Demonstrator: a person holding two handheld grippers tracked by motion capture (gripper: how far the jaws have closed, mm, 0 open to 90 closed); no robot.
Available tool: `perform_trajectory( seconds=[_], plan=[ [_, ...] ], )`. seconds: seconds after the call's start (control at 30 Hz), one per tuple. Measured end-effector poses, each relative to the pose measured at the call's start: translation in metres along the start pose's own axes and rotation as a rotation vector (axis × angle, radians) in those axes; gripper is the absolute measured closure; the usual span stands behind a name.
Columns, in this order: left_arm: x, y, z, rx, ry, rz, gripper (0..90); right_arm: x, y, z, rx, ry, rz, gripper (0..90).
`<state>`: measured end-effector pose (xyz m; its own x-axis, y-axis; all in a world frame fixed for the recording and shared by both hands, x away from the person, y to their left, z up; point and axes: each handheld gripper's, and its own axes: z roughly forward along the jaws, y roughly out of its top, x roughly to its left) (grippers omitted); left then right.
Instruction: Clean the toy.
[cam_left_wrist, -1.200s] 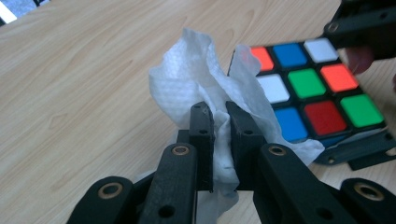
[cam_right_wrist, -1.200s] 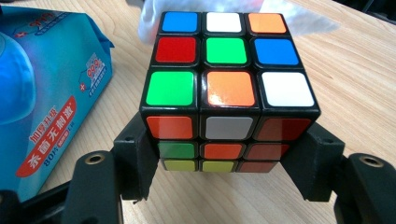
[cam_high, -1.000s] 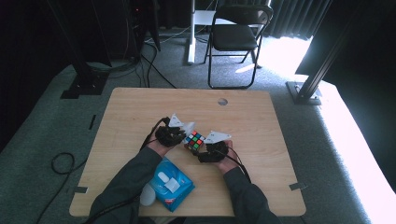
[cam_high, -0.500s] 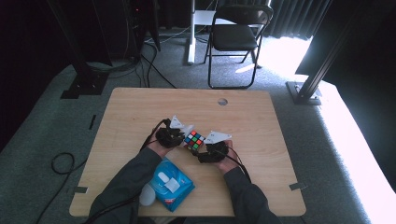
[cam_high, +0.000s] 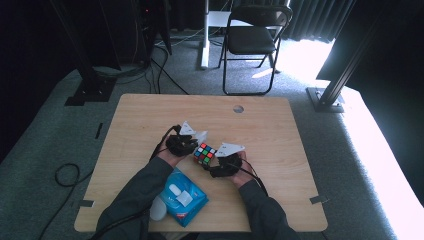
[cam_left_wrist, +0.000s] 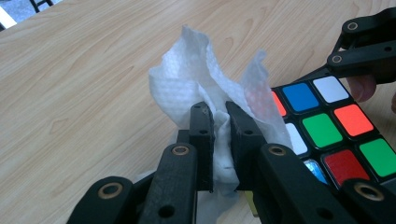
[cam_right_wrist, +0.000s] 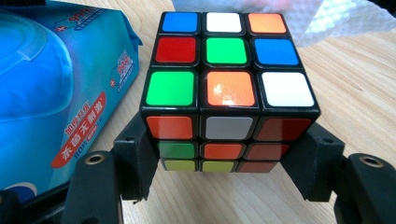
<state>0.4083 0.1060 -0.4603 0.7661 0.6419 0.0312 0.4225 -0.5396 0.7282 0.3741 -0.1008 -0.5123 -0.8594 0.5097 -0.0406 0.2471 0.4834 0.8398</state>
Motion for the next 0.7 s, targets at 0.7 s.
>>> perform_trajectory(
  seconds=[0.7],
  plan=[
    [-0.0035, -0.0032, 0.0052, 0.031, -0.006, 0.020, 82.3, -0.0088, 0.0021, -0.0096, -0.029, -0.040, 0.021, 34.3]
  ],
)
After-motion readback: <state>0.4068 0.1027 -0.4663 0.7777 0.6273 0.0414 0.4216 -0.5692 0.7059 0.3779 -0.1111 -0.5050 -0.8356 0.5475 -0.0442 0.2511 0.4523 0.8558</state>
